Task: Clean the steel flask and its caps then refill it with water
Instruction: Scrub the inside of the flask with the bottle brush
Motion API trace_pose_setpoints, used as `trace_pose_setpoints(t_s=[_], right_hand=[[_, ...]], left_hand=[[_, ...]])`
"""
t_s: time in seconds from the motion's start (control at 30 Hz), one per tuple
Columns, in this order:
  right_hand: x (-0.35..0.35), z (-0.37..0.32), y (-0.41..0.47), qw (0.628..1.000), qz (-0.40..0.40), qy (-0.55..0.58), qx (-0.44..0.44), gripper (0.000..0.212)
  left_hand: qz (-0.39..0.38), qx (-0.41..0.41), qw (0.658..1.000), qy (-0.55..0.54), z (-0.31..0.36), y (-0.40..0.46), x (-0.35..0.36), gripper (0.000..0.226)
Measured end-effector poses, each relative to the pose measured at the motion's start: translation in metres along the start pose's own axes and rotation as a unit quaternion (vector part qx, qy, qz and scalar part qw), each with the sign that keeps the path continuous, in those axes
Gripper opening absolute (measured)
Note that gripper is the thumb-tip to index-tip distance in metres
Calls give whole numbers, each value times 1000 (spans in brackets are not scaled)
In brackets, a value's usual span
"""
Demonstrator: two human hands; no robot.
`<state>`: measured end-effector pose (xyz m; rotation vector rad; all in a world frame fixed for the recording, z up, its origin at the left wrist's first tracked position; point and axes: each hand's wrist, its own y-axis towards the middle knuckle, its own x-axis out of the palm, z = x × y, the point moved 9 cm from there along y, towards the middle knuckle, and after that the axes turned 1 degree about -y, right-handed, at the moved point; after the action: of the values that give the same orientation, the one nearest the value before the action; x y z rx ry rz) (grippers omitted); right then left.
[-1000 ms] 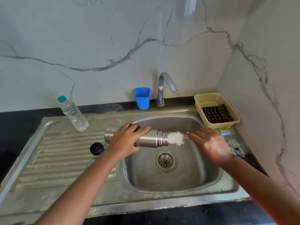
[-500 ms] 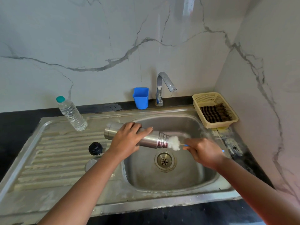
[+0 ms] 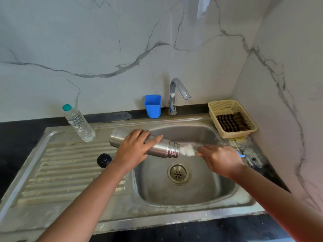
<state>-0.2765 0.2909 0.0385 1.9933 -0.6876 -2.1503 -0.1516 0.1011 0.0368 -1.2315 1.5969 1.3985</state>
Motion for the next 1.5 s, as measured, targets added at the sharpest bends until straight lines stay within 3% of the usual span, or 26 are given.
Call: trace_pose_setpoints(t_s=[0.07, 0.17, 0.27, 0.33, 0.43, 0.5, 0.57, 0.63, 0.7, 0.77, 0.8, 0.87, 0.9, 0.93, 0.97, 1.0, 1.07, 1.1, 1.17, 1.23, 1.3, 1.33, 1.37, 1.43, 1.47, 1.5], right_hand=[[-3, -25, 7, 997, 43, -53, -37, 2], [4, -39, 10, 996, 59, -50, -51, 18], [3, -23, -1, 996, 69, -53, -36, 3], [3, -16, -6, 996, 72, -40, -32, 16], [6, -26, 3, 997, 71, -17, -10, 17], [20, -36, 11, 999, 34, -7, 2, 4], [30, -40, 10, 1000, 18, -8, 0, 17], [31, -31, 5, 1000, 22, -1, -5, 2], [31, -18, -3, 1000, 20, 10, -1, 20], [42, -11, -5, 996, -50, 66, 38, 22], [54, -8, -8, 977, -123, 153, 80, 22], [76, -12, -16, 867, -241, 401, 171, 29], [79, -13, -20, 815, -274, 469, 202, 31], [80, -10, -21, 797, -288, 486, 213, 32], [78, -5, -20, 816, -280, 462, 204, 34], [71, 1, -15, 872, -248, 387, 165, 37], [43, 6, -3, 983, -114, 134, 44, 40], [27, 1, -1, 999, -42, 30, -16, 30], [11, -7, 4, 990, 16, -108, -87, 11], [3, -8, 11, 989, 26, -118, -89, 18], [14, -3, 17, 998, -65, -22, -13, 6], [32, 4, 13, 980, -165, 88, 65, 18], [52, 4, 3, 921, -254, 260, 142, 28], [69, -6, -20, 725, -352, 527, 271, 34], [70, -7, -22, 699, -357, 558, 270, 35], [71, -4, -20, 723, -345, 543, 251, 35]], left_hand=[[-5, -8, 999, -31, 11, 1, 3, 98], [5, 4, 998, -55, 19, 2, -2, 98], [9, -3, 1000, -24, 0, -4, -9, 102], [-2, -9, 1000, -2, -11, -9, -8, 104], [-5, -14, 1000, 2, -7, -9, -4, 99], [-6, -2, 1000, -10, 8, -7, -1, 96], [-9, 9, 1000, -20, 17, -7, 1, 96], [-8, -8, 1000, -17, 7, -12, 1, 97], [-15, -28, 999, -7, -9, -19, 3, 98], [-27, -34, 999, 2, -18, -25, 9, 99], [-30, -35, 999, 1, -19, -27, 11, 101], [-35, -30, 999, -6, -17, -29, 15, 104], [-37, -24, 999, -10, -15, -30, 15, 105], [-37, -21, 999, -14, -14, -30, 15, 104], [-35, -23, 999, -18, -14, -30, 14, 103], [-31, -29, 999, -25, -16, -29, 13, 101], [-31, -41, 997, -52, -20, -26, 12, 98], [-35, -44, 996, -69, -21, -25, 13, 97], [-40, -50, 994, -92, -24, -24, 14, 98], [-40, -52, 993, -95, -26, -22, 15, 99], [-33, -46, 996, -73, -28, -18, 13, 99], [-25, -41, 997, -55, -29, -16, 11, 99], [-16, -36, 999, -37, -30, -14, 9, 98], [-3, -19, 1000, -13, -28, -11, 4, 97], [-3, -8, 1000, -9, -26, -9, 3, 98], [-3, 2, 1000, -10, -24, -8, 3, 99]])
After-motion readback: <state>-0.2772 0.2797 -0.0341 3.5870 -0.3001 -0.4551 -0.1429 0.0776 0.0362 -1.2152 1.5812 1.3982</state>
